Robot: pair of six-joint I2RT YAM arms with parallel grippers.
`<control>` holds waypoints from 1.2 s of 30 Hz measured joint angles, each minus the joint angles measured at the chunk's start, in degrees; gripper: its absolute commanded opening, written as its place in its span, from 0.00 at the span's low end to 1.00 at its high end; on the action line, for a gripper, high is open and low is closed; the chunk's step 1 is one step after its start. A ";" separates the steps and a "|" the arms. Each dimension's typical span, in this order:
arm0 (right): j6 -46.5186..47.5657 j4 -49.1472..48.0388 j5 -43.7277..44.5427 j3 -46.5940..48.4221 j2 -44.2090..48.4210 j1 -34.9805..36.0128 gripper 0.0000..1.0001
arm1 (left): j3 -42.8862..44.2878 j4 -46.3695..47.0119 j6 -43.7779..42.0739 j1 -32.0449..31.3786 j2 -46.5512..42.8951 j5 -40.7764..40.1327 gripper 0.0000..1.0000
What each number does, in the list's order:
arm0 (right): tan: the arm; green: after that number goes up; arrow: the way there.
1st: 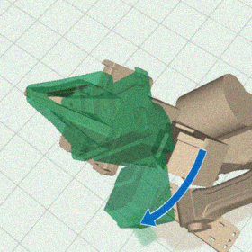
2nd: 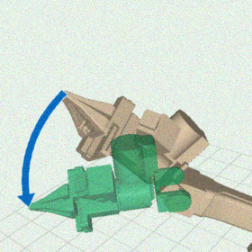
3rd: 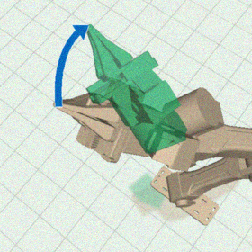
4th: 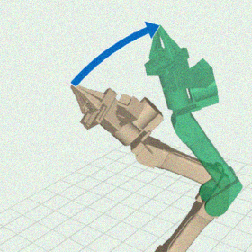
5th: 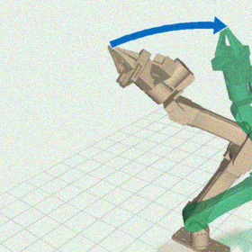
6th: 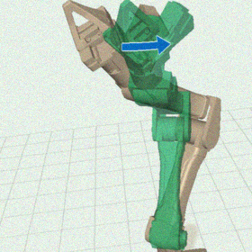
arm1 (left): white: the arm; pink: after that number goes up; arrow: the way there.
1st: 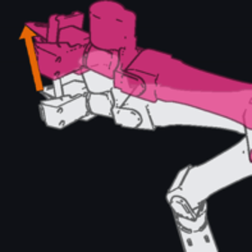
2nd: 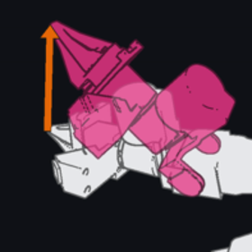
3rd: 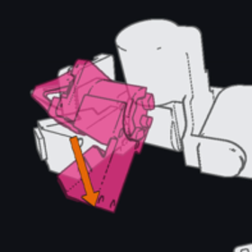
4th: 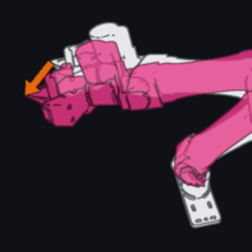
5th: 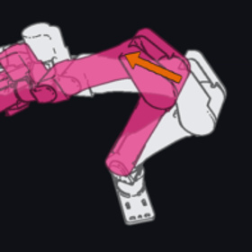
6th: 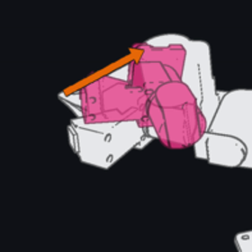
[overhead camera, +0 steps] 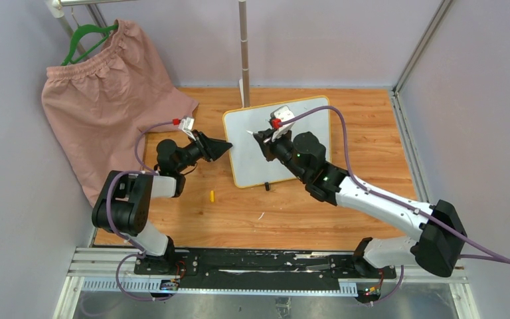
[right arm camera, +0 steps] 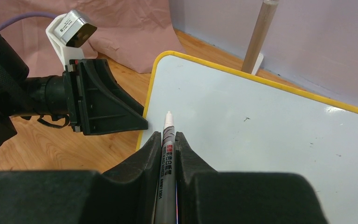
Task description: Write a sentence on the whiteboard
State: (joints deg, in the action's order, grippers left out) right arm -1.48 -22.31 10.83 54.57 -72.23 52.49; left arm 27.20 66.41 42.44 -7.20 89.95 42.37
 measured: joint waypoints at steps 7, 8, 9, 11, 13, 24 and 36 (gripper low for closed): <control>0.09 -2.12 1.22 0.37 -3.74 0.20 0.00 | 0.00 -0.02 -0.20 0.00 0.44 0.07 0.33; 0.37 -2.45 1.73 0.50 -4.52 0.37 0.00 | 0.00 -0.02 -0.24 0.00 0.44 0.07 0.32; 0.85 -2.73 2.27 0.79 -5.46 0.66 0.00 | 0.00 -0.02 -0.26 0.00 0.44 0.07 0.31; 1.60 -3.45 3.23 1.44 -7.48 1.29 0.00 | 0.00 -0.04 -0.35 0.00 0.44 0.07 0.30; 2.08 -3.76 4.11 1.97 -8.87 1.70 0.00 | 0.00 -0.04 -0.48 -0.02 0.44 0.07 0.29; 4.15 -6.51 10.86 3.61 -11.78 2.56 0.00 | 0.00 -0.04 -0.70 -0.07 0.44 0.11 0.21; 4.52 -7.15 13.33 5.35 -14.64 2.60 0.00 | 0.00 0.00 -1.40 -0.07 0.44 0.35 0.13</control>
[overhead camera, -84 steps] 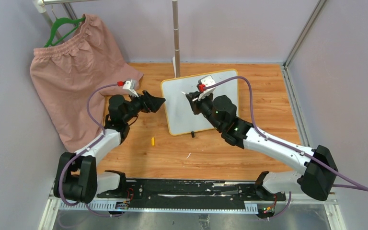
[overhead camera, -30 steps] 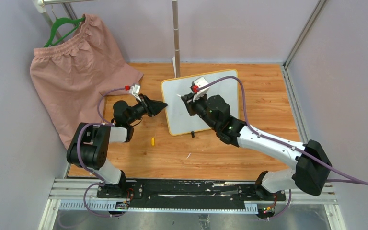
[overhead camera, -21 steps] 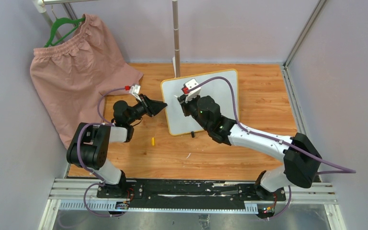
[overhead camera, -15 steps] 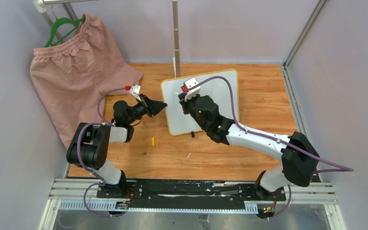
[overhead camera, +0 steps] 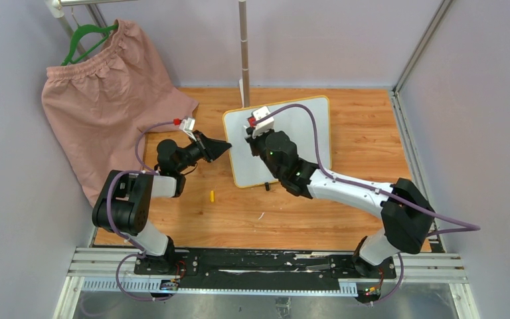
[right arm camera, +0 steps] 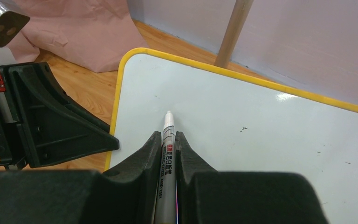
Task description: Write a sentence on the whiteboard
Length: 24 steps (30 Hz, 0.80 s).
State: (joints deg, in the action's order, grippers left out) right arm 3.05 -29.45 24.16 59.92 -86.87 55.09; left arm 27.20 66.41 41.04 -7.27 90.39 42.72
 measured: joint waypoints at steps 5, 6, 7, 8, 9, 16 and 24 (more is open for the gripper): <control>0.00 -0.17 0.11 0.68 -1.09 0.04 0.00 | 0.00 0.04 -0.17 0.00 0.00 0.17 0.09; 0.00 -0.15 0.11 0.68 -1.25 0.11 0.00 | 0.00 0.04 -0.17 0.00 0.00 0.17 0.08; 0.00 -0.15 0.11 0.68 -1.40 0.13 0.00 | 0.00 0.04 -0.20 0.00 0.00 0.17 0.07; 0.00 -0.13 0.09 0.72 -1.55 0.15 0.00 | 0.00 0.04 -0.22 0.00 0.00 0.17 0.06; -0.02 -0.04 0.09 0.87 -1.81 0.24 0.00 | 0.00 0.04 -0.24 0.00 0.00 0.17 0.05; -0.09 0.33 -0.28 1.64 -2.60 0.55 0.00 | 0.00 0.07 -0.39 0.00 -0.02 0.15 0.03; -0.15 1.01 -1.64 1.64 -2.67 0.96 0.00 | 0.00 0.13 -0.39 0.00 -0.02 0.17 0.00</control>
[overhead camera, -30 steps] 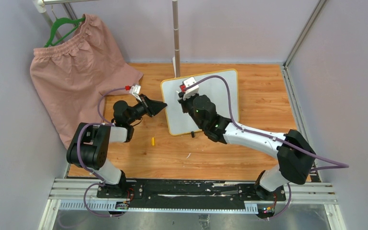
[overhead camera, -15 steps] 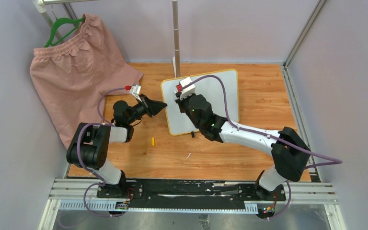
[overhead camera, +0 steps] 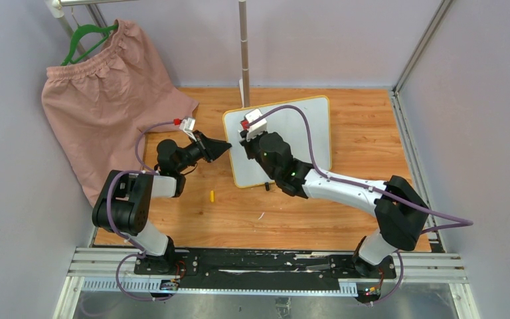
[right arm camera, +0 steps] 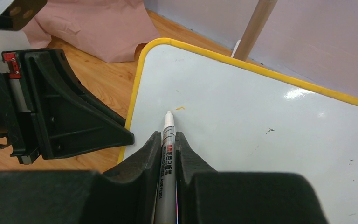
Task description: Write a sentence on the whiteboard
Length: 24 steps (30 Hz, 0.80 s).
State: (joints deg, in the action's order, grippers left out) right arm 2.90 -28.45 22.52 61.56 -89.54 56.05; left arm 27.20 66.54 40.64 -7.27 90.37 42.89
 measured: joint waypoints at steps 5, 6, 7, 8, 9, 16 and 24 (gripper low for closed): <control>-0.26 1.22 -0.70 0.00 0.00 0.28 0.00 | 0.00 0.00 0.00 0.00 0.00 0.00 0.00; -0.31 1.53 -0.81 0.00 0.00 0.31 0.00 | 0.00 0.00 -0.02 0.00 0.00 0.00 0.00; -0.31 1.77 -0.90 -0.02 0.00 0.31 0.00 | 0.00 0.00 -0.02 0.00 0.00 0.00 0.00; -0.33 2.03 -1.03 -0.02 0.00 0.31 0.00 | 0.00 0.00 -0.02 0.00 0.00 0.00 0.00; -0.33 2.36 -1.05 -0.02 0.00 0.31 0.00 | 0.00 0.00 -0.04 0.00 0.00 0.00 0.00; -0.35 3.23 -0.98 -1.09 0.50 0.39 0.00 | 0.00 0.00 -0.17 0.00 0.00 -0.02 0.00; -0.33 4.50 0.13 -2.67 1.86 0.52 0.00 | 0.00 -0.02 -0.20 0.00 -0.13 -0.02 0.00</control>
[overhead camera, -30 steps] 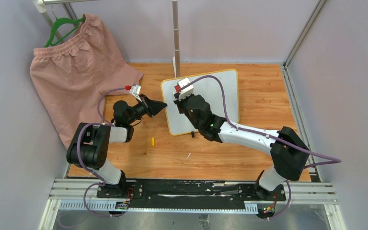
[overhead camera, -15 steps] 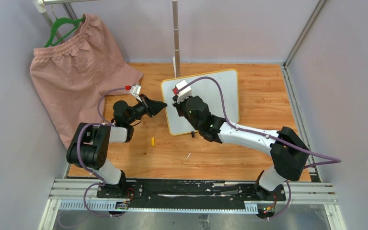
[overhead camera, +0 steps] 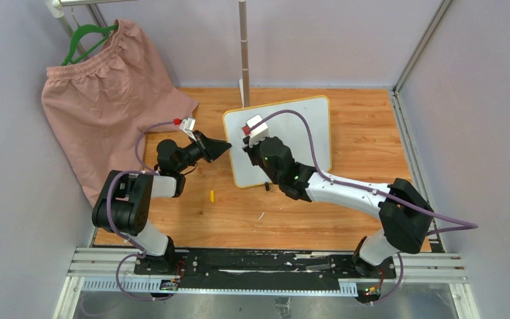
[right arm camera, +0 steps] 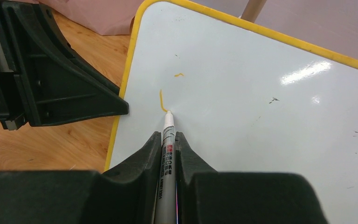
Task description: Write a sentence on the whiteboard
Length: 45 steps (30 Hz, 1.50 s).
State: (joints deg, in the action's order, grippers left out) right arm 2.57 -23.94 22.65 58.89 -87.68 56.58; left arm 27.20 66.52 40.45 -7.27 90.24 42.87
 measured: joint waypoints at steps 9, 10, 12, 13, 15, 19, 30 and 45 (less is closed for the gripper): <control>0.02 1.18 2.23 -0.35 0.81 0.00 0.00 | 0.00 -0.04 -0.11 -0.04 -0.09 0.00 0.00; 0.02 1.25 2.40 -0.35 0.83 -0.02 0.00 | 0.00 -0.04 -0.20 -0.04 -0.09 0.00 0.00; 0.02 1.29 2.58 -0.35 0.85 -0.11 0.00 | 0.00 -0.07 -0.24 -0.04 -0.09 0.00 0.00; 0.04 1.29 2.71 -0.35 0.85 -0.13 0.00 | 0.00 -0.07 -0.24 -0.04 -0.09 0.00 0.00; 0.04 1.29 2.93 -0.35 0.85 -0.13 0.00 | 0.00 -0.11 -0.31 -0.04 -0.09 0.00 0.00; 0.09 1.31 3.13 -0.35 0.96 -0.13 0.00 | 0.00 -0.13 -0.46 -0.04 -0.09 0.00 0.00; 0.04 0.83 1.25 -0.33 4.44 -0.13 0.00 | 0.00 -0.44 -0.87 -0.04 -0.39 0.02 0.00; -0.09 1.33 -0.15 1.62 1.88 -0.13 0.00 | 0.00 -0.50 -0.96 -0.11 -0.46 0.00 0.00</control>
State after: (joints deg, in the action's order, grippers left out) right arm 2.48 -22.61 22.50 60.51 -85.80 56.45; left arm 27.20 66.02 39.48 -7.38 89.78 42.87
